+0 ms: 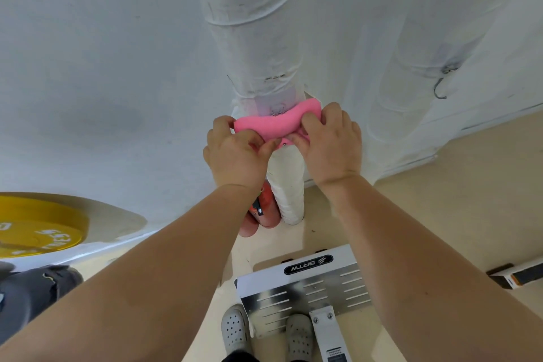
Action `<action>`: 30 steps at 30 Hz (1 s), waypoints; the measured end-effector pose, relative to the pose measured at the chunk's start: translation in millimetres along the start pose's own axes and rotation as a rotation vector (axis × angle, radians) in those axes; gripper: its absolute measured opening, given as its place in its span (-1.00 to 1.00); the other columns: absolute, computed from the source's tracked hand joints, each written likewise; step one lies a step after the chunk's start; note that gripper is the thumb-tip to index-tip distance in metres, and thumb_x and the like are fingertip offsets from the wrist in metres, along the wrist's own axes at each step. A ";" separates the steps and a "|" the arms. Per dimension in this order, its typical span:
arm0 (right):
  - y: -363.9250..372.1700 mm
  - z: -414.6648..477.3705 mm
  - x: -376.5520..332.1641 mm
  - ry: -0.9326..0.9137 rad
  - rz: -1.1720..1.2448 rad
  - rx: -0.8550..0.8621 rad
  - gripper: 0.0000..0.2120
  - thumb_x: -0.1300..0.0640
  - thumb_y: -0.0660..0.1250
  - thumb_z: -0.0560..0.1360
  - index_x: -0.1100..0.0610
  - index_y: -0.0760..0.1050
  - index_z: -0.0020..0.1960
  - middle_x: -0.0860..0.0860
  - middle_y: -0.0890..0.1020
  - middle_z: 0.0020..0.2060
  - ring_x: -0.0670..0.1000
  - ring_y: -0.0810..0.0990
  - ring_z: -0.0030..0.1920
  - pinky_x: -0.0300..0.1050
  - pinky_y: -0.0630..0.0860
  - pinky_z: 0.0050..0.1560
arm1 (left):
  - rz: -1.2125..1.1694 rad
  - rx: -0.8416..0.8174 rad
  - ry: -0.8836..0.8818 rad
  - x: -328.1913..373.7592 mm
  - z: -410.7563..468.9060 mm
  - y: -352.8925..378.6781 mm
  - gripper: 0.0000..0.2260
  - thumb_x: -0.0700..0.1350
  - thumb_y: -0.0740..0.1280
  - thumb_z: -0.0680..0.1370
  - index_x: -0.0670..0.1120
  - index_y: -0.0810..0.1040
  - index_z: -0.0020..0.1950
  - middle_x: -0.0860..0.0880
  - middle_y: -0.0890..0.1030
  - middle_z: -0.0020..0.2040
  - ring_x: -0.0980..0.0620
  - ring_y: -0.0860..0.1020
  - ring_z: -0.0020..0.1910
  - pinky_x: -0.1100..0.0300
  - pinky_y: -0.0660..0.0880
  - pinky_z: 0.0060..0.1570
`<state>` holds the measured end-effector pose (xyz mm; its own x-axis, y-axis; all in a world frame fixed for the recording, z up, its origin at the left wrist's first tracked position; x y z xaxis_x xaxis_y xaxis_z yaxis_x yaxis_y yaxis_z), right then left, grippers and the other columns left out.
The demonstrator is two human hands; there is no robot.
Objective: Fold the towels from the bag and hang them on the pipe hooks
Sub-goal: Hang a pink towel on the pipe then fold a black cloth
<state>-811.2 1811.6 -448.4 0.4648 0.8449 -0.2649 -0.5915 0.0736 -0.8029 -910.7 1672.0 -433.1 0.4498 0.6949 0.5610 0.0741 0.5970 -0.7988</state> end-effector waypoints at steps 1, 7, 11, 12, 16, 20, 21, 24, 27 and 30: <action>1.0 -1.2 -0.3 0.004 0.007 -0.008 -0.64 -0.20 0.34 0.45 0.10 0.45 -0.10 0.15 0.47 -0.17 0.17 0.47 -0.24 0.01 0.41 -0.27 | 0.003 -0.002 0.002 0.3 -0.6 -0.1 -0.72 0.19 0.54 0.39 -0.01 0.69 -0.28 -0.06 0.48 0.25 -0.14 0.47 0.22 -0.08 0.42 0.14; -1.4 -12.5 -3.5 0.123 0.036 -0.107 -0.63 -0.21 0.28 0.54 0.09 0.47 0.06 0.14 0.46 -0.12 0.18 0.47 -0.19 0.03 0.45 -0.20 | 0.031 -0.026 -0.006 2.5 -6.9 -1.3 -0.71 0.22 0.51 0.41 0.01 0.68 -0.22 -0.06 0.46 0.21 -0.15 0.49 0.17 -0.07 0.44 0.14; -9.1 -23.5 -7.9 0.198 0.073 -0.204 -0.67 -0.19 0.27 0.54 0.04 0.46 0.15 0.12 0.45 0.01 0.18 0.49 -0.09 0.07 0.50 -0.12 | -0.022 -0.049 0.052 0.5 -19.0 -7.6 -0.76 0.17 0.48 0.45 0.01 0.65 -0.16 -0.08 0.46 0.20 -0.17 0.53 0.09 -0.08 0.52 0.09; -12.5 -26.1 -8.5 0.211 0.084 -0.241 -0.67 -0.17 0.28 0.54 0.00 0.45 0.19 0.12 0.44 0.08 0.18 0.49 -0.03 0.08 0.51 -0.07 | -0.016 -0.080 0.072 -0.2 -22.3 -10.2 -0.78 0.13 0.48 0.46 0.00 0.66 -0.10 -0.09 0.45 0.24 -0.18 0.53 0.12 -0.08 0.52 0.10; -29.6 -36.1 -10.8 0.226 0.067 -0.383 -0.59 -0.10 0.31 0.55 -0.09 0.35 0.36 0.12 0.33 0.35 0.18 0.45 0.20 0.08 0.46 0.11 | 0.065 -0.220 0.073 -0.4 -32.5 -23.5 -0.74 0.04 0.47 0.48 0.04 0.63 0.14 -0.11 0.29 0.49 -0.20 0.43 0.34 -0.10 0.47 0.26; -46.8 -45.0 -16.1 0.245 0.069 -0.476 -0.47 -0.12 0.31 0.54 -0.13 0.24 0.46 0.13 0.22 0.45 0.21 0.42 0.28 0.12 0.47 0.16 | 0.062 -0.324 0.064 6.0 -41.8 -42.6 -0.62 0.04 0.45 0.50 0.14 0.56 0.32 -0.05 0.11 0.61 -0.16 0.35 0.47 -0.08 0.43 0.36; -50.8 -46.8 -18.2 0.255 0.078 -0.491 -0.45 -0.14 0.31 0.54 -0.13 0.22 0.47 0.13 0.21 0.46 0.21 0.42 0.29 0.13 0.47 0.17 | 0.068 -0.348 0.070 7.6 -43.6 -47.9 -0.59 0.04 0.45 0.51 0.15 0.53 0.36 -0.04 0.08 0.62 -0.16 0.33 0.50 -0.08 0.42 0.38; -65.0 -49.8 -26.6 0.294 0.113 -0.507 -0.42 -0.15 0.29 0.56 -0.12 0.17 0.50 0.13 0.19 0.48 0.22 0.40 0.33 0.15 0.48 0.22 | 0.090 -0.403 0.093 11.4 -48.2 -65.2 -0.51 0.06 0.44 0.52 0.18 0.45 0.44 -0.02 0.03 0.64 -0.15 0.27 0.54 -0.05 0.40 0.40; -80.6 -50.2 -36.3 0.321 0.142 -0.539 -0.38 -0.15 0.26 0.58 -0.13 0.08 0.55 0.12 0.12 0.53 0.23 0.36 0.39 0.17 0.45 0.30 | 0.098 -0.447 0.135 11.0 -52.4 -81.0 -0.45 0.10 0.43 0.52 0.20 0.36 0.49 -0.02 0.01 0.65 -0.16 0.26 0.55 -0.04 0.40 0.40; -100.1 -52.3 -48.1 0.362 0.155 -0.581 -0.32 -0.14 0.26 0.58 -0.16 -0.01 0.58 0.10 0.04 0.57 0.23 0.31 0.45 0.20 0.43 0.36 | 0.092 -0.480 0.184 7.1 -57.5 -96.1 -0.45 0.12 0.43 0.52 0.17 0.36 0.48 -0.03 0.01 0.64 -0.17 0.25 0.55 -0.04 0.38 0.40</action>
<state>-739.9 1735.9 -383.2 0.6535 0.5853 -0.4799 -0.2676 -0.4144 -0.8699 -863.5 1596.5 -364.8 0.6195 0.6278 0.4713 0.4077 0.2557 -0.8766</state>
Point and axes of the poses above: each hand's wrist, its own z-axis towards the middle knuckle, its own y-axis out of the palm, x = y × z, the point moved 3 cm from there along z, towards the middle knuckle
